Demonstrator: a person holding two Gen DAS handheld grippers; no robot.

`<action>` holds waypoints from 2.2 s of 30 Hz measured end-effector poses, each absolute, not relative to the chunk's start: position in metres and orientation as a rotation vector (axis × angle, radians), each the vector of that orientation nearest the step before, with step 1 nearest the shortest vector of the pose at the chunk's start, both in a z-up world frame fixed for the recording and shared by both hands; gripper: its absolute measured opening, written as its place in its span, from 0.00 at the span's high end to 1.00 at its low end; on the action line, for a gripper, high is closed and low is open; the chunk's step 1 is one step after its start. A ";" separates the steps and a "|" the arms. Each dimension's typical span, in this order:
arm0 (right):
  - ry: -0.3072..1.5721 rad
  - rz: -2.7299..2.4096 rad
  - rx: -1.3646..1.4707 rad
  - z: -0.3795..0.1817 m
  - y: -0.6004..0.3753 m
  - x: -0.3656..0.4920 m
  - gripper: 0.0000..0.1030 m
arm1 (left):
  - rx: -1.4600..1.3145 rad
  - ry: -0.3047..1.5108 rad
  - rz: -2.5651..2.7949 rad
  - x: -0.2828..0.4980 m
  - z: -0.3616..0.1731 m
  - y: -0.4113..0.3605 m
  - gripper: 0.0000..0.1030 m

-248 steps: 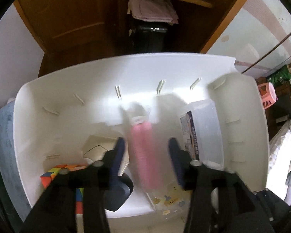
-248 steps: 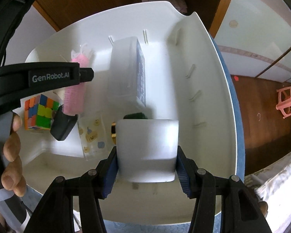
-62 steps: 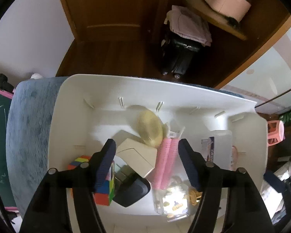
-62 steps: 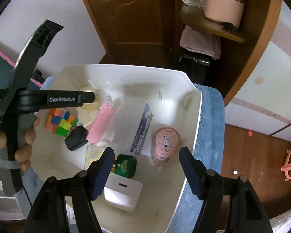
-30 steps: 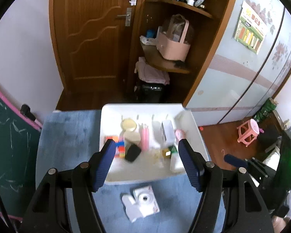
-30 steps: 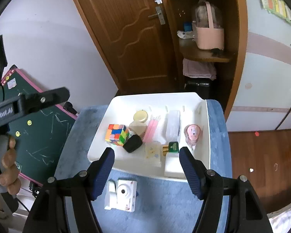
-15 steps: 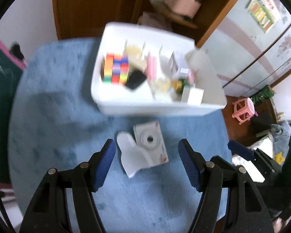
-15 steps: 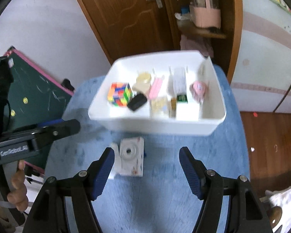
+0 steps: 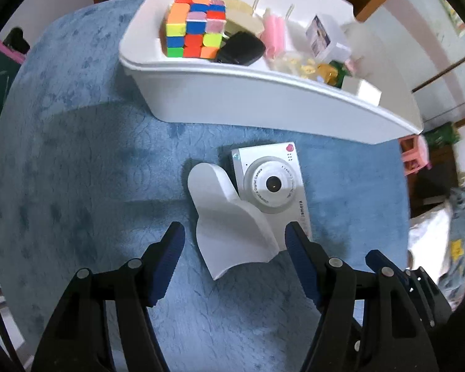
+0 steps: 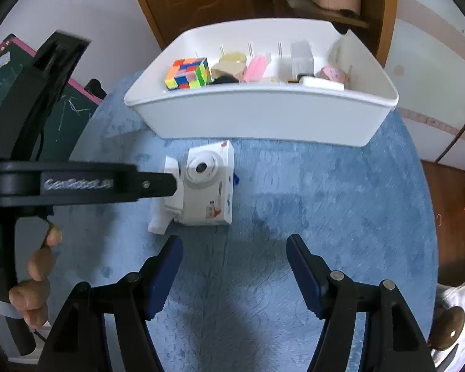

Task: Organize rigid objects
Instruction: 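Move both grippers back toward the white printed box and white cutout, then grasp the white card cutout with the left gripper while the right grasps the printed box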

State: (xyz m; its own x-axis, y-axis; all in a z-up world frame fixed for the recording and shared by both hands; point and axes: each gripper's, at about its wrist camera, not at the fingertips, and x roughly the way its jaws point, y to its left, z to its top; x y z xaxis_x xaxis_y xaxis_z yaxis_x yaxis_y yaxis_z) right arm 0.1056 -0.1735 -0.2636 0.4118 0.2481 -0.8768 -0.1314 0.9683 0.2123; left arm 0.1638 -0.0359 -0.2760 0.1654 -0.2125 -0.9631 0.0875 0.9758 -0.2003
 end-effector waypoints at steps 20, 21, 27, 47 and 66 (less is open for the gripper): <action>1.163 0.263 0.204 -0.296 -0.169 0.115 0.32 | -0.060 1.412 -0.198 0.159 -0.291 -0.040 0.50; 1.161 0.266 0.205 -0.297 -0.169 0.116 0.32 | -0.059 1.408 -0.203 0.157 -0.289 -0.039 0.51; 1.155 0.283 0.171 -0.300 -0.158 0.122 0.32 | -0.037 1.375 -0.164 0.146 -0.275 -0.028 0.61; 1.079 0.243 -0.039 -0.313 -0.103 0.153 0.32 | -0.127 1.368 -0.202 0.160 -0.288 -0.002 0.72; 1.037 0.346 0.139 -0.273 -0.139 0.145 0.42 | -0.226 1.262 -0.250 0.167 -0.225 0.013 0.79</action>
State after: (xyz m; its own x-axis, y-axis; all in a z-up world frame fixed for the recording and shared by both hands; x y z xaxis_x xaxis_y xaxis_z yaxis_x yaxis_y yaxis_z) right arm 0.1449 -0.1389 -0.2729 0.4608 0.3449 -0.8177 -0.2149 0.9373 0.2743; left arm 0.1665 0.0129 -0.2254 0.2840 -0.3083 -0.9079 0.0613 0.9508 -0.3036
